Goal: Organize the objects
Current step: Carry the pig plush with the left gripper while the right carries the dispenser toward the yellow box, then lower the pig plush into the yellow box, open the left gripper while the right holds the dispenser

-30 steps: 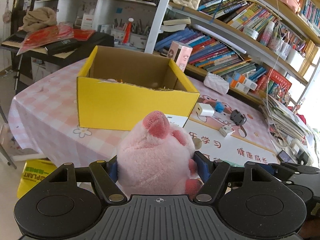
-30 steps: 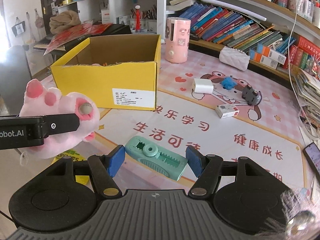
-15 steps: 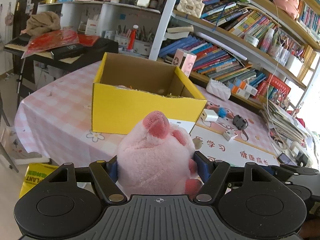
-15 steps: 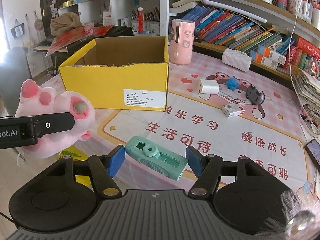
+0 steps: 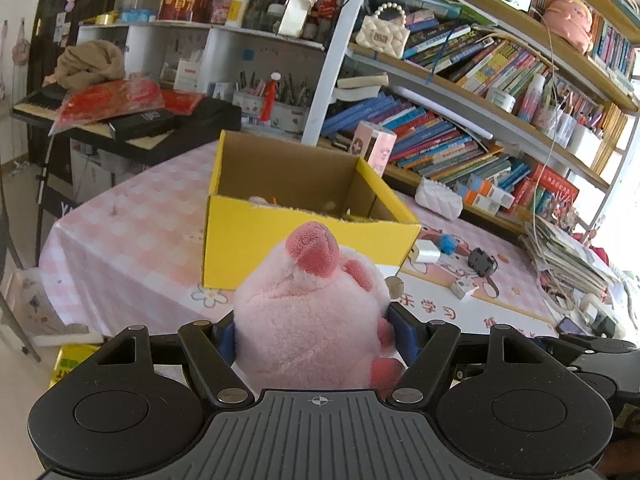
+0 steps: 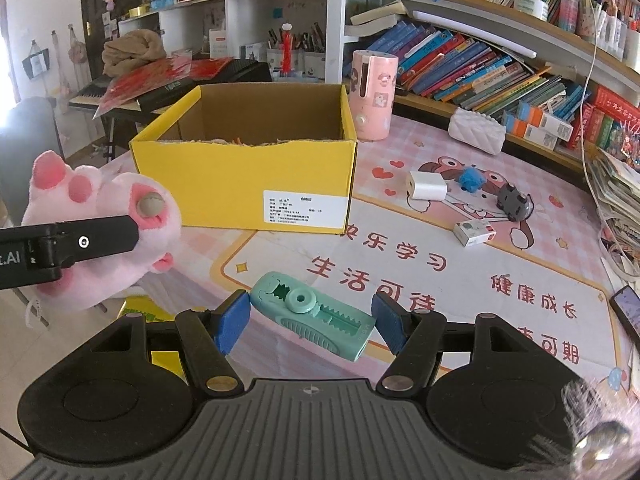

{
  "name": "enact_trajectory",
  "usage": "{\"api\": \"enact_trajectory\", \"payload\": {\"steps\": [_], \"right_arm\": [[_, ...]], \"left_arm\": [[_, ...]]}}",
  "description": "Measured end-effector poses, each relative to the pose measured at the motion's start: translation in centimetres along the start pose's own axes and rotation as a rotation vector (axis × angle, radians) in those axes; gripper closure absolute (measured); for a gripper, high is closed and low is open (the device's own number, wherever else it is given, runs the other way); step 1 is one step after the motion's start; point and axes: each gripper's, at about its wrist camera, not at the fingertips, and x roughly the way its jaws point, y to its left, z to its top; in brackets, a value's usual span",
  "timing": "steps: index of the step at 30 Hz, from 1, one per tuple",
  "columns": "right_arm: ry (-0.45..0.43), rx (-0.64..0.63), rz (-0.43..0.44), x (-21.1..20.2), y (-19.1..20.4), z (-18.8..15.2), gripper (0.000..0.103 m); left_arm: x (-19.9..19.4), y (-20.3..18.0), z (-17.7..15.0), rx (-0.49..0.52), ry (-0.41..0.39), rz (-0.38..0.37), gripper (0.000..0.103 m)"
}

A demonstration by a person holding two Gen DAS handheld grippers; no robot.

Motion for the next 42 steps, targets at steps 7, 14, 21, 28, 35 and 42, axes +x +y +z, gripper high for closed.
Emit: {"api": "enact_trajectory", "payload": {"steps": [7, 14, 21, 28, 35, 42], "right_arm": [[-0.033, -0.013, -0.01, -0.1, 0.0, 1.1, 0.038], [-0.097, -0.019, 0.001, 0.6, -0.4, 4.3, 0.038], [-0.165, -0.029, 0.032, 2.8, -1.0, 8.6, 0.038], [-0.204, -0.045, 0.043, 6.1, -2.4, 12.7, 0.038], [-0.221, -0.048, 0.047, 9.5, -4.4, 16.2, 0.038], [-0.227, -0.053, 0.067, 12.2, -5.5, 18.6, 0.038]], "left_arm": [[-0.1, 0.0, 1.5, 0.018, -0.052, 0.0, 0.031], [1.4, 0.0, 4.7, 0.019, -0.125, 0.027, 0.031], [4.1, -0.1, 7.5, 0.038, -0.159, 0.065, 0.03], [8.1, -0.4, 9.6, 0.05, -0.153, 0.101, 0.03], [12.3, -1.2, 10.8, 0.114, -0.13, 0.152, 0.03], [16.4, -1.9, 10.4, 0.177, -0.047, 0.198, 0.03]]}}
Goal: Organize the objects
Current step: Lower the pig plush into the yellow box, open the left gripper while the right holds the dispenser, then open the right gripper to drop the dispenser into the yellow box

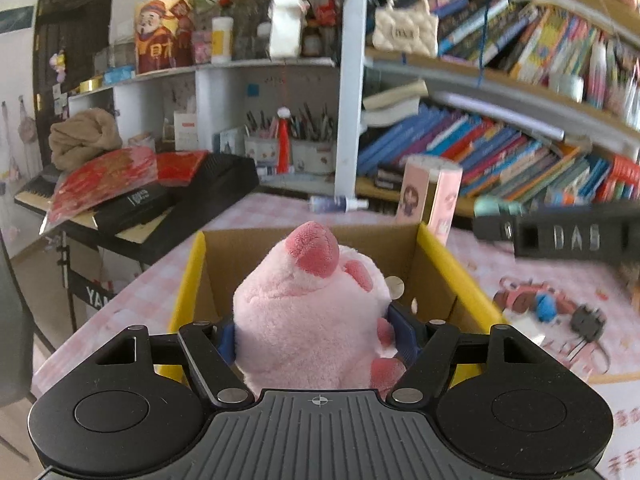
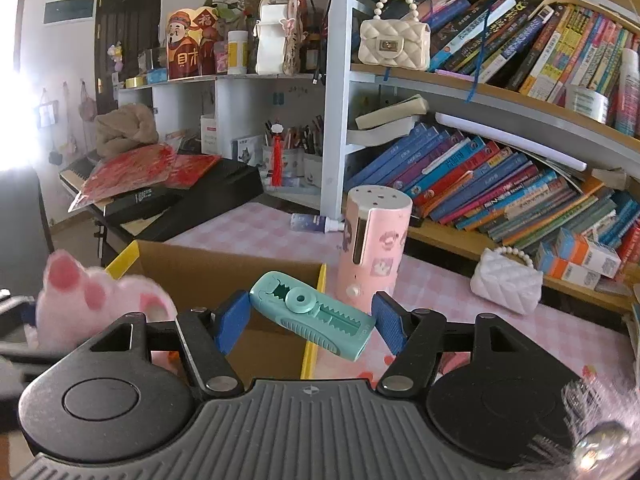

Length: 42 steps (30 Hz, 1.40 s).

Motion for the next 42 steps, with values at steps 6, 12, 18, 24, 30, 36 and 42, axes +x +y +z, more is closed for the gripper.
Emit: {"api": "enact_trajectory", "payload": {"steps": [6, 12, 18, 24, 30, 36, 42], "right_arm": [[0.017, -0.019, 0.042, 2.4, 0.3, 0.6, 0.038], [0.06, -0.057, 0.092, 4.7, 1.4, 0.4, 0.038], [0.102, -0.097, 0.124, 6.4, 2.4, -0.1, 0.038], [0.145, -0.13, 0.15, 7.9, 3.1, -0.5, 0.038], [0.176, -0.158, 0.172, 9.1, 3.7, -0.4, 0.038], [0.243, -0.189, 0.193, 10.9, 4.5, -0.1, 0.038], [0.341, -0.23, 0.211, 12.7, 5.1, -0.6, 0.038]], "left_arm": [[2.3, -0.8, -0.7, 0.057, 0.064, 0.017, 0.03], [3.9, -0.9, -1.2, 0.064, 0.125, 0.026, 0.03], [4.9, -0.9, -2.0, 0.061, 0.181, 0.037, 0.028], [4.7, -0.8, -2.0, 0.05, 0.17, 0.047, 0.022], [2.3, -1.4, -2.1, 0.085, 0.072, 0.033, 0.009], [0.2, -1.7, -2.1, 0.099, -0.001, 0.038, 0.008], [-1.5, -1.2, -2.3, 0.069, -0.034, 0.058, 0.006]]}}
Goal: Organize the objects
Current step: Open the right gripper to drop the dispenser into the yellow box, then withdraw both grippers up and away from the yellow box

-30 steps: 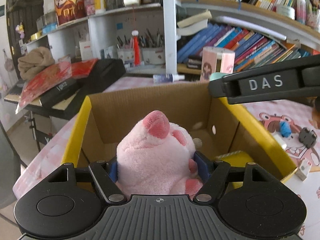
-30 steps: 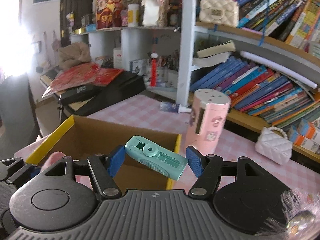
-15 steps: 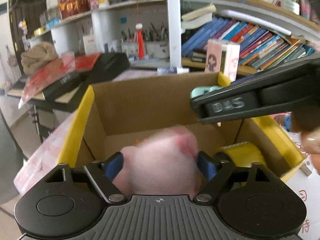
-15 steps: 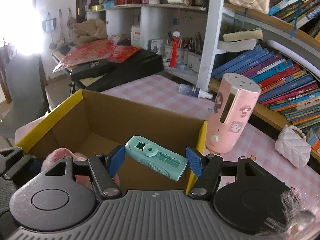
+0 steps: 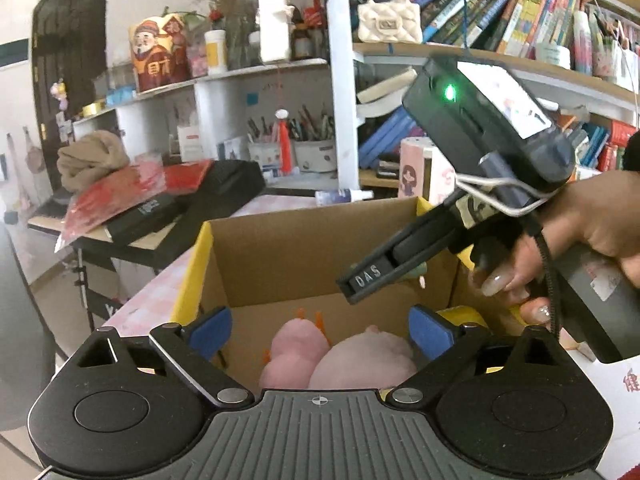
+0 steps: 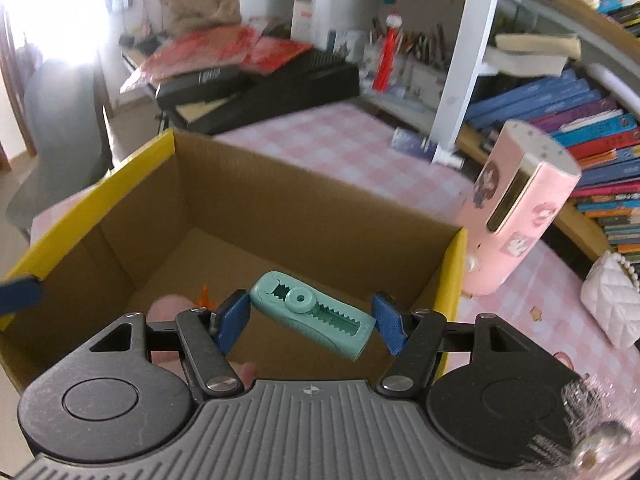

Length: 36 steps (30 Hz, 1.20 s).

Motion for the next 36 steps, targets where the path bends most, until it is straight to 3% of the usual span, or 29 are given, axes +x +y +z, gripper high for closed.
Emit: {"api": "enact_trajectory", "payload": {"steps": [7, 14, 16, 26, 36], "right_arm": [[0.054, -0.047, 0.001, 0.8, 0.7, 0.0, 0.038], [0.054, -0.053, 0.003, 0.8, 0.8, 0.0, 0.034], [0.029, -0.048, 0.003, 0.3, 0.8, 0.0, 0.029], [-0.114, 0.02, -0.016, -5.0, 0.6, -0.7, 0.028], [-0.293, 0.103, -0.126, -12.1, 1.1, -3.6, 0.028]], "left_arm": [[-1.0, 0.8, -0.1, -0.037, -0.012, 0.019, 0.006], [-1.8, 1.6, -0.4, -0.07, -0.019, 0.038, 0.006], [-2.0, 1.9, -0.4, -0.079, -0.023, 0.043, 0.006], [-3.3, 3.3, -0.3, -0.125, -0.055, 0.051, 0.005], [-4.8, 4.4, -0.3, -0.167, -0.045, 0.056, 0.005]]}}
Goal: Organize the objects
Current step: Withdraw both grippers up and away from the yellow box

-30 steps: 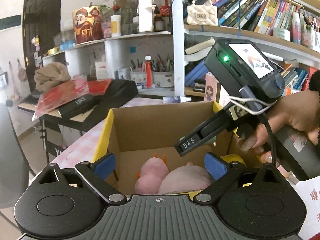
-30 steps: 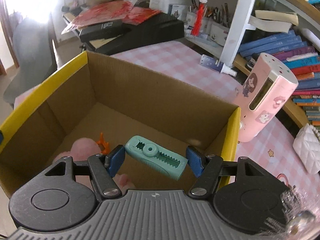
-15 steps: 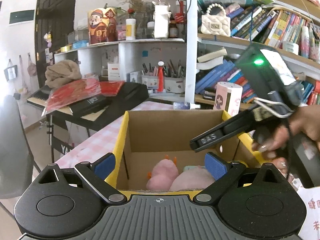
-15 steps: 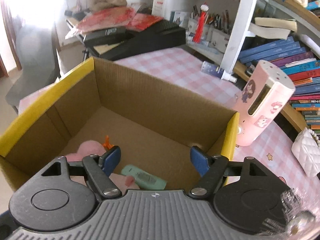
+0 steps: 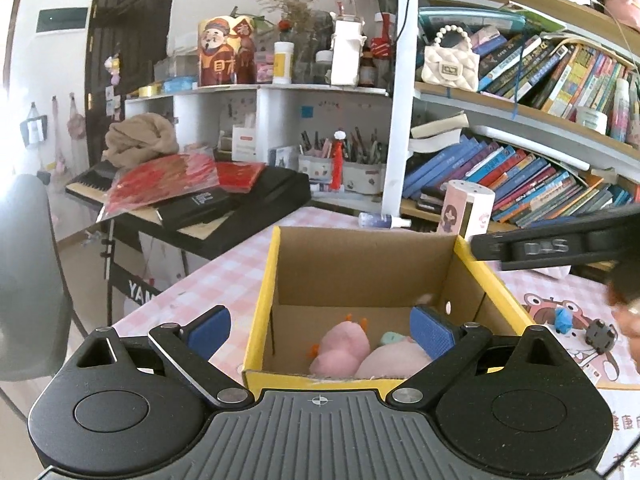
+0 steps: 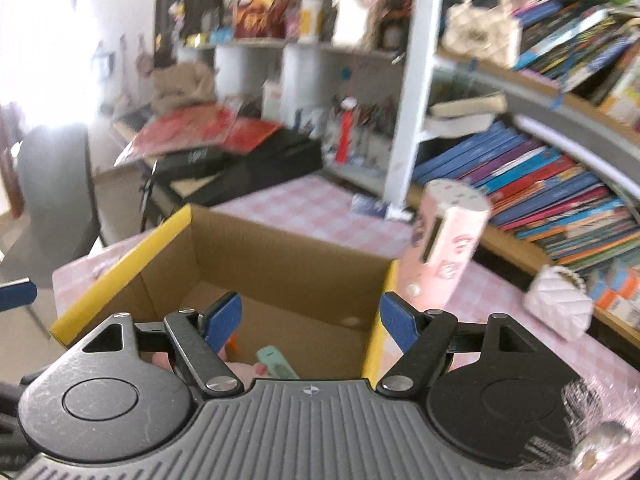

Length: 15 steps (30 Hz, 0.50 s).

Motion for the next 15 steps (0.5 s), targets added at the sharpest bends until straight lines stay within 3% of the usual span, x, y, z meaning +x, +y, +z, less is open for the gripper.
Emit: {"api": "enact_trajectory", "payload": {"steps": [7, 15], "right_arm": [[-0.073, 0.054, -0.135, -4.7, -0.3, -2.5, 0.028], [-0.043, 0.086, -0.202, -8.3, 1.7, -6.6, 0.028]], "left_arm": [[-2.1, 0.6, -0.7, -0.015, -0.001, -0.023, 0.005], [-4.6, 1.3, -2.6, -0.01, 0.031, -0.04, 0.005]]}}
